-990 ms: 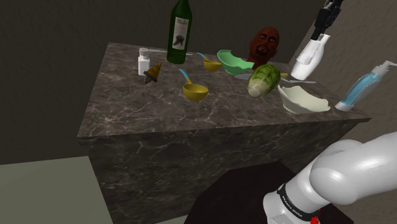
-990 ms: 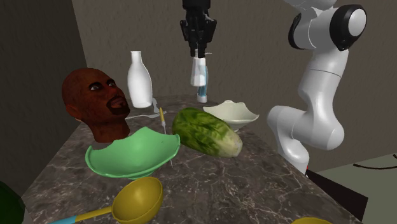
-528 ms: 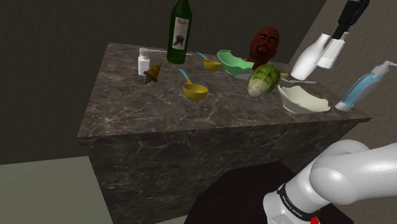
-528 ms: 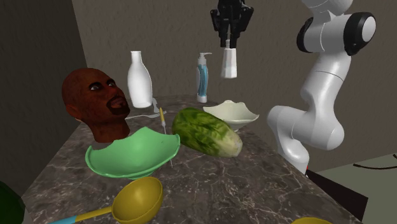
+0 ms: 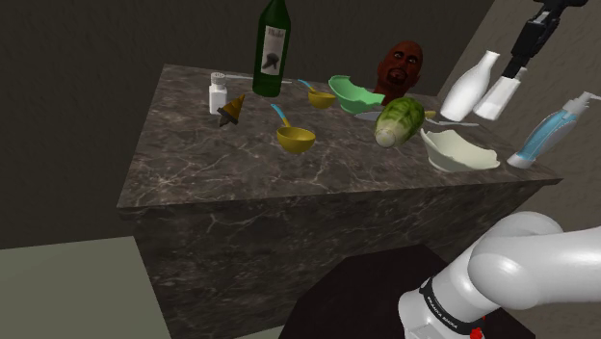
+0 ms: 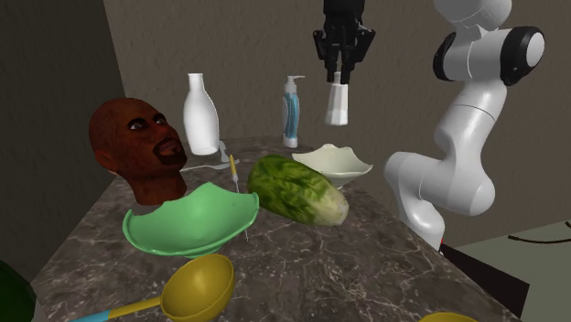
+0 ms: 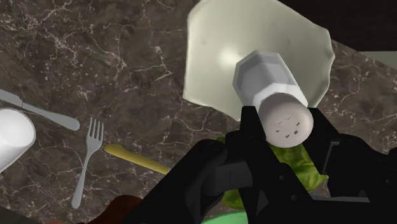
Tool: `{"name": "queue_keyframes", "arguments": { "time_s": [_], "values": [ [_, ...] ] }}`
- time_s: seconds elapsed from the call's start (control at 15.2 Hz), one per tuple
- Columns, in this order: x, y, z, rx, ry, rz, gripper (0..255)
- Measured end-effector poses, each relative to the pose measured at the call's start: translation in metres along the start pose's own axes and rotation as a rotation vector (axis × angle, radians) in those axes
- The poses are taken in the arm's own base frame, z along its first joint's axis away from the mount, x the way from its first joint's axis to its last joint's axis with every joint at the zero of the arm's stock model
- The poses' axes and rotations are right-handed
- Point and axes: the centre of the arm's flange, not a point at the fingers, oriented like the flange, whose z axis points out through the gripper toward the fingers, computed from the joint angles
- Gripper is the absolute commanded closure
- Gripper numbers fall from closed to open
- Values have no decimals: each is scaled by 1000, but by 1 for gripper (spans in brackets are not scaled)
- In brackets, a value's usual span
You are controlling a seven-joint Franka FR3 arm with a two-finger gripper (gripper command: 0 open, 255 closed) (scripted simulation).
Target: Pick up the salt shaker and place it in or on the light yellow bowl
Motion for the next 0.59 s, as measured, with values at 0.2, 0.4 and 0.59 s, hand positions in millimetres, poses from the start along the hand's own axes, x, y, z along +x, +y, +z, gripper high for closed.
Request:
{"name": "queue_keyframes", "arguments": {
  "time_s": [0.2,0.4,0.59],
  "values": [
    [1,-3,14,0,0,0,255],
    [3,-4,31,0,0,0,255],
    [4,-4,46,0,0,0,255]
  ]
}}
